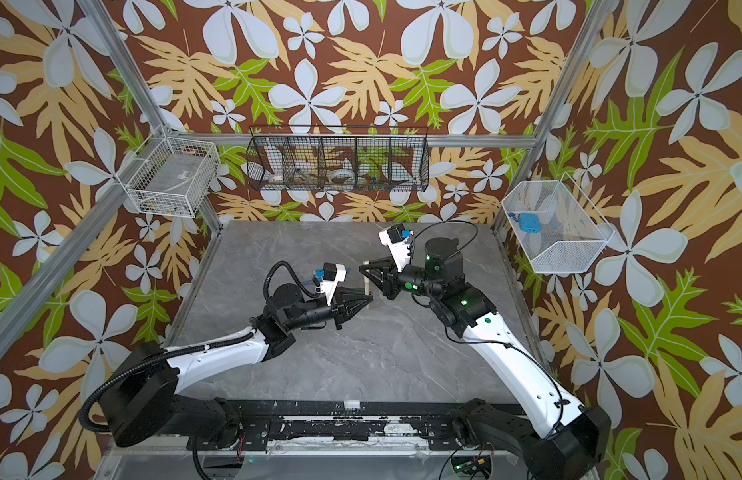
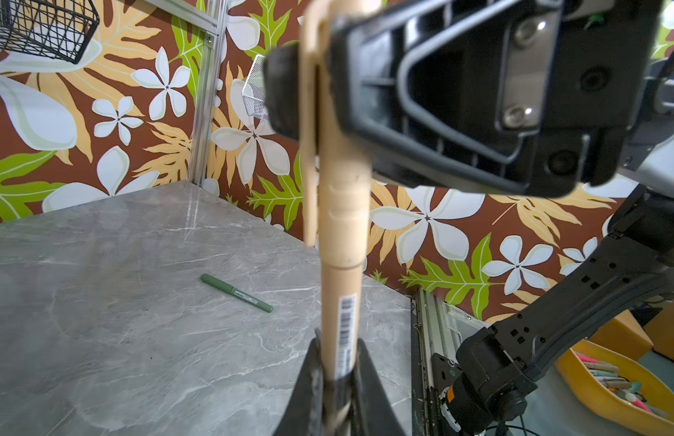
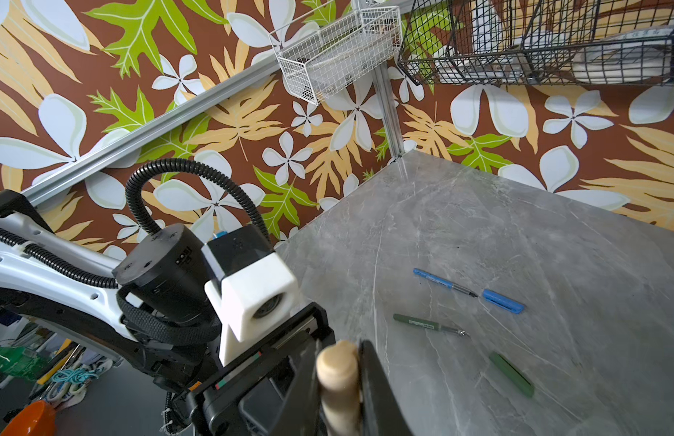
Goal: Insert pens into pen caps
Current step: Put on the pen cap to the pen.
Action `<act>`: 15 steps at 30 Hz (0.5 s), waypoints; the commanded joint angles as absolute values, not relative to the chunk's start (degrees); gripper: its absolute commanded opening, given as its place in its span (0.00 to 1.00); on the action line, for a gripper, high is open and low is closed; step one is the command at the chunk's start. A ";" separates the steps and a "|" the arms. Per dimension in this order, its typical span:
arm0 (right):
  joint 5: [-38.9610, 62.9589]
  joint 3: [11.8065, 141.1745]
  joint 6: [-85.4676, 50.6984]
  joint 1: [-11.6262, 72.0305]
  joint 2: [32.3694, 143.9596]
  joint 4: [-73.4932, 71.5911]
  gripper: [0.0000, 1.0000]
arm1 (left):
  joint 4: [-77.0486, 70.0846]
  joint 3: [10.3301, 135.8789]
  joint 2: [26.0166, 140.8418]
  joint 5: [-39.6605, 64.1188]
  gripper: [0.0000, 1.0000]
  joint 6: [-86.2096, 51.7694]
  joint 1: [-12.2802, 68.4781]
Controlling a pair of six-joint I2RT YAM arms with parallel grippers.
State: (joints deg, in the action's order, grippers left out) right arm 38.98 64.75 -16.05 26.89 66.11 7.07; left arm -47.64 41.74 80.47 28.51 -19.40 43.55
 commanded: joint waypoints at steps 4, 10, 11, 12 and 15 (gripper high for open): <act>42.26 64.57 -16.17 27.10 66.40 9.37 0.00 | -48.46 44.43 79.83 27.58 0.00 -17.50 43.59; 45.03 61.38 -15.23 27.09 66.28 11.48 0.00 | -45.77 49.91 79.53 22.58 0.00 -17.63 41.68; 44.61 60.35 -14.56 27.08 66.10 11.92 0.00 | -48.26 50.59 79.75 24.01 0.00 -20.38 39.91; 44.00 59.73 -13.92 27.09 65.93 12.63 0.00 | -51.59 50.71 80.01 25.30 0.00 -23.14 38.47; 43.42 57.92 -12.66 27.15 65.36 13.69 0.00 | -59.94 51.49 81.01 28.52 0.00 -28.66 35.64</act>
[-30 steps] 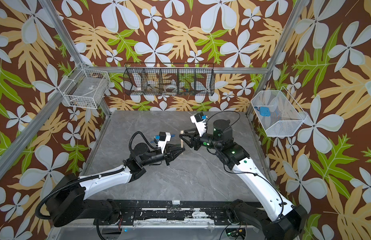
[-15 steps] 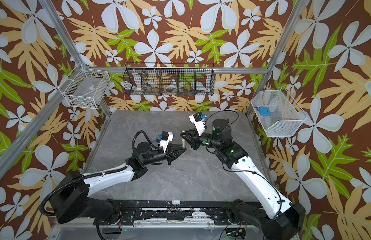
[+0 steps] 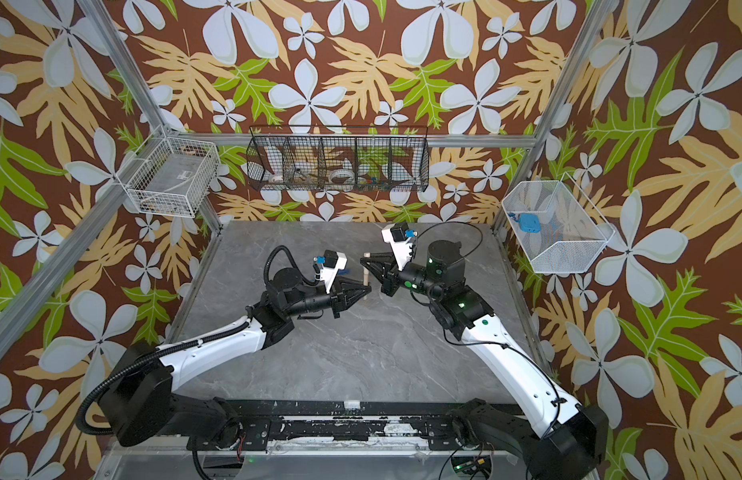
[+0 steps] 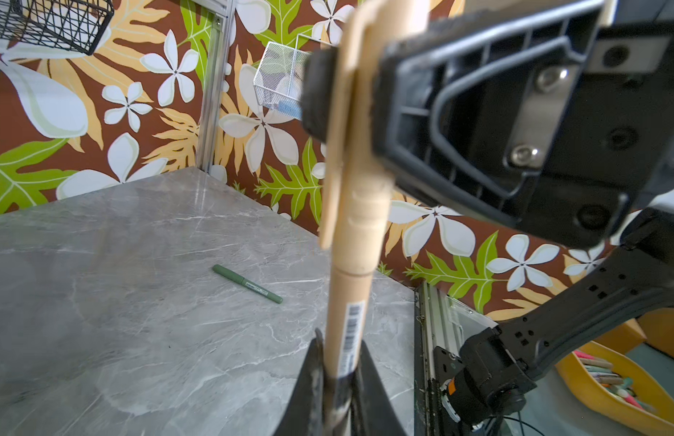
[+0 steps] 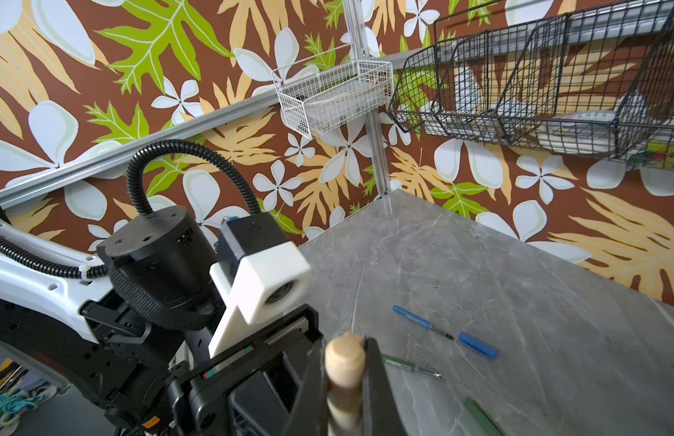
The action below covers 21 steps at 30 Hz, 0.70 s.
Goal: Insert pens into pen caps
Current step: Put on the pen cap to the pen.
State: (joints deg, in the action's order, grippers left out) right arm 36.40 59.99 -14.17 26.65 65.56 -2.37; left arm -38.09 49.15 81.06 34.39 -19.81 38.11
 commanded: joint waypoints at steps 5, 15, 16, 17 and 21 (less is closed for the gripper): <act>43.40 55.90 -12.23 27.10 64.66 13.71 0.00 | -58.62 57.09 83.47 33.96 0.00 -27.86 35.51; 46.50 51.52 -11.18 27.10 67.91 12.10 0.00 | -51.69 60.11 82.03 36.66 0.00 -21.72 35.51; 46.35 51.14 -11.01 27.09 67.85 11.98 0.00 | -50.46 60.30 81.78 36.35 0.00 -20.71 35.51; 45.91 50.75 -11.03 27.01 67.58 11.67 0.00 | -48.95 60.51 81.58 35.86 0.00 -19.79 35.51; 42.15 51.83 -11.84 26.45 66.47 10.64 0.00 | -45.27 59.55 80.96 33.80 0.00 -17.67 35.51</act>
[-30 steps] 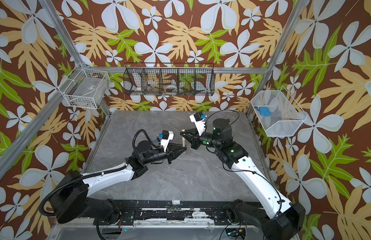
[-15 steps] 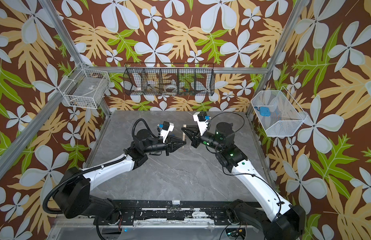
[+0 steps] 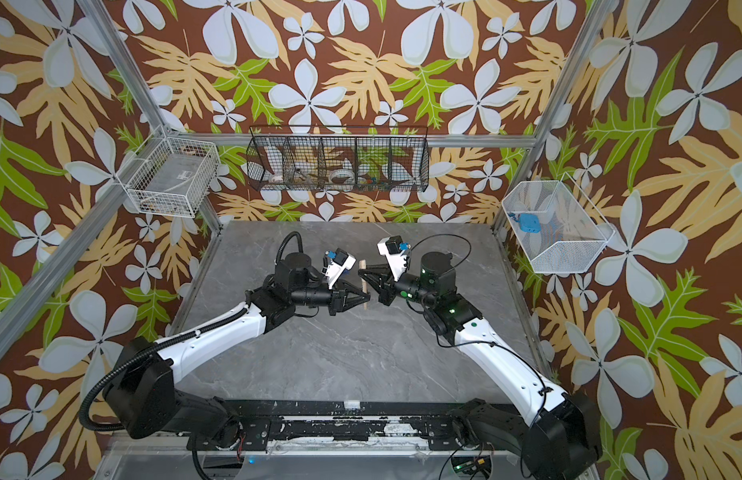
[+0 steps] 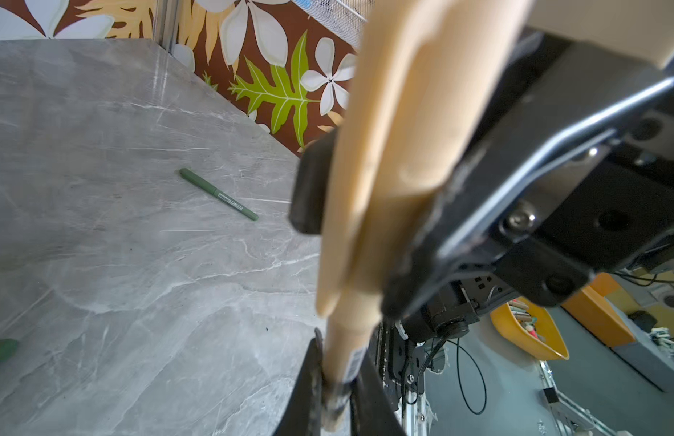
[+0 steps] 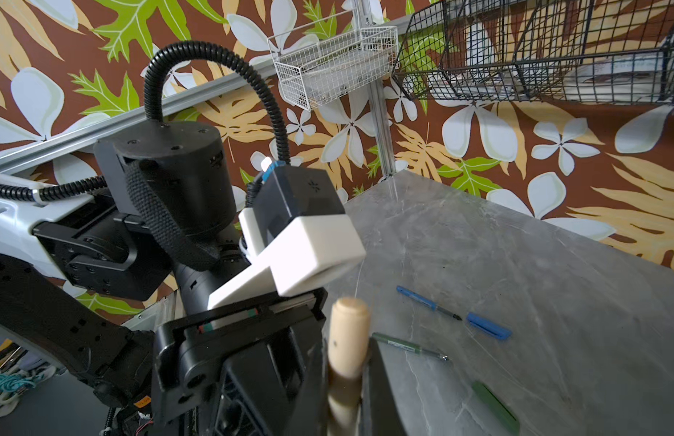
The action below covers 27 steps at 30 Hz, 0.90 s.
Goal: Insert pens into pen caps
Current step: Put on the pen cap to the pen.
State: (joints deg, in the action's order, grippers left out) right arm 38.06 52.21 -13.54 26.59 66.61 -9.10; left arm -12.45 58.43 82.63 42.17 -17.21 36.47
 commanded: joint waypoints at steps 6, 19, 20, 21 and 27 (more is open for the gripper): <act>34.21 59.55 -10.91 24.08 68.48 14.08 0.00 | -44.08 52.93 79.71 31.31 0.01 -18.78 35.60; 30.88 68.67 -11.34 19.36 73.51 13.24 0.00 | -38.15 41.14 74.39 24.31 0.43 -17.00 35.60; 30.71 69.02 -11.30 19.00 73.70 13.65 0.00 | -38.01 40.75 74.28 24.09 0.47 -17.00 35.60; 29.74 69.59 -11.06 18.86 74.07 14.79 0.00 | -37.82 40.22 74.10 23.72 0.53 -17.14 35.60; 12.99 76.51 -7.14 18.45 81.84 30.48 0.00 | -31.94 38.23 71.84 16.02 0.76 -15.92 35.56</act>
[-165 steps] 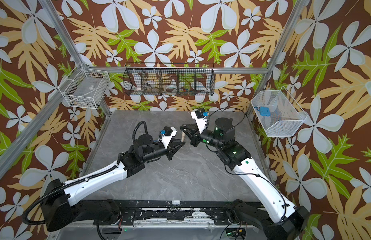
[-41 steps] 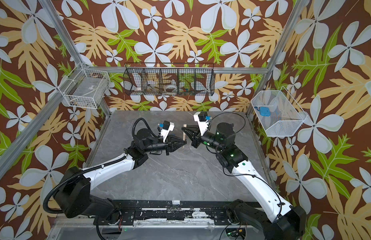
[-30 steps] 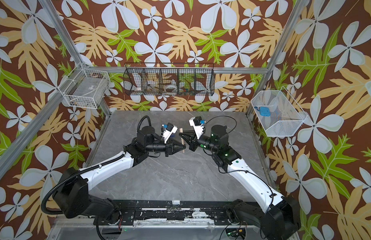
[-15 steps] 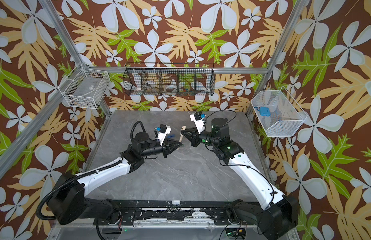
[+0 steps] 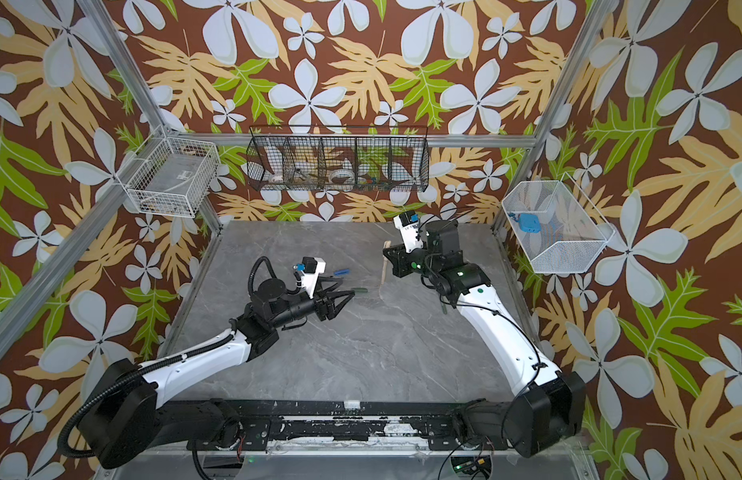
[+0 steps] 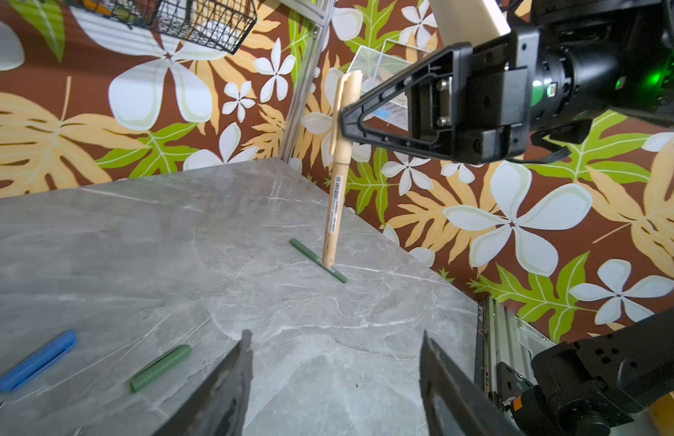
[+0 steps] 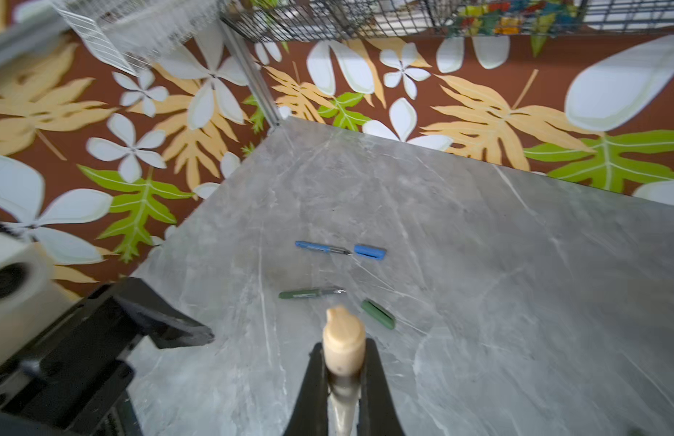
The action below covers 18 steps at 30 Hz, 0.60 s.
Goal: Insert pens into pen caps
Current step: Put on the pen cap to the pen, then place a pen at the middle-right of the table.
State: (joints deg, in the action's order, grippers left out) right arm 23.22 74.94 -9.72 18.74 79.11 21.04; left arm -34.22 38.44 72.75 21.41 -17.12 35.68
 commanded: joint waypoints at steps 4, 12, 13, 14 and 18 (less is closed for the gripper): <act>9.76 79.00 -6.30 17.11 90.23 36.15 0.00 | -25.80 38.32 69.86 7.42 0.83 -14.39 35.51; 4.76 85.24 -2.72 10.48 104.17 41.58 0.00 | -24.39 33.73 63.68 2.79 0.93 -12.07 35.51; 6.26 85.64 -2.81 9.24 105.68 41.24 0.00 | -24.16 32.98 63.00 2.21 0.94 -11.66 35.51; 7.59 86.25 -2.77 8.47 107.01 41.31 0.00 | -23.91 32.48 62.62 1.50 0.95 -11.31 35.51; 10.18 88.76 -2.11 6.79 112.53 42.23 0.00 | -22.42 31.39 61.55 -0.92 0.96 -9.82 35.44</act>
